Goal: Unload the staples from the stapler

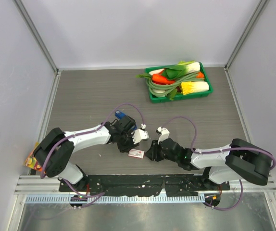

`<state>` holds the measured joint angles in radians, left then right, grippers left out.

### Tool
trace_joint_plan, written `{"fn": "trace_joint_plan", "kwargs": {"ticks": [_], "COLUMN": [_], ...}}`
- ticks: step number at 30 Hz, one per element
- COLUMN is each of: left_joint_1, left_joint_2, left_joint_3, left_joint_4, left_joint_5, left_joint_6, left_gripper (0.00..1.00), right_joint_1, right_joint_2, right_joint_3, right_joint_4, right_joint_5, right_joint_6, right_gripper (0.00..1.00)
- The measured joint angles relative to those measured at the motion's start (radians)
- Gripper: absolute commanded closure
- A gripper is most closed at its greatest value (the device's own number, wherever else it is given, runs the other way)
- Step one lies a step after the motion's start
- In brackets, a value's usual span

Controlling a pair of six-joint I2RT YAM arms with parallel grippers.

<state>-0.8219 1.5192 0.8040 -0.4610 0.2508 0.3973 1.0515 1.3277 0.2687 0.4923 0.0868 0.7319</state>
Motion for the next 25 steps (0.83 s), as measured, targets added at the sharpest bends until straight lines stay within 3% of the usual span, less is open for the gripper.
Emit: {"fn": "trace_joint_plan", "kwargs": {"ticks": [3,7,9,10,11,12,13,16,25], "left_joint_1": [-0.002,-0.002,-0.002,0.002,0.009,0.013,0.022,0.066,0.268], "left_joint_2": [0.000,0.000,-0.001,-0.003,-0.009,-0.017,-0.028,-0.073,-0.211], "left_joint_3": [0.002,0.027,0.068,0.095,0.124,0.148,0.182,0.290,0.389], "left_joint_4": [-0.002,-0.051,-0.094,-0.113,-0.132,-0.148,-0.179,-0.243,-0.327], "left_joint_5": [-0.003,-0.008,-0.014,-0.018,-0.019,-0.017,-0.011,0.016,0.070], "left_joint_6": [-0.002,-0.018,-0.030,-0.034,-0.043,-0.042,-0.055,-0.085,-0.164], "left_gripper": [0.66,0.56,0.38,0.12,0.01,0.00,0.00,0.00,0.00], "right_joint_1": [0.000,-0.003,-0.009,-0.015,-0.022,-0.029,-0.032,-0.043,-0.051], "right_joint_2": [-0.013,-0.026,-0.048,-0.065,-0.085,-0.109,-0.129,-0.203,-0.275], "right_joint_3": [-0.003,-0.004,-0.005,-0.005,-0.005,-0.005,-0.005,0.013,0.213], "right_joint_4": [-0.013,-0.031,-0.059,-0.079,-0.101,-0.122,-0.138,-0.224,-0.492], "right_joint_5": [0.006,0.020,0.027,0.032,0.037,0.045,0.051,0.084,0.219], "right_joint_6": [0.000,0.000,-0.003,-0.008,-0.014,-0.022,-0.026,-0.054,-0.155], "right_gripper": [0.68,0.66,0.62,0.58,0.56,0.54,0.41,0.33,0.30]}}
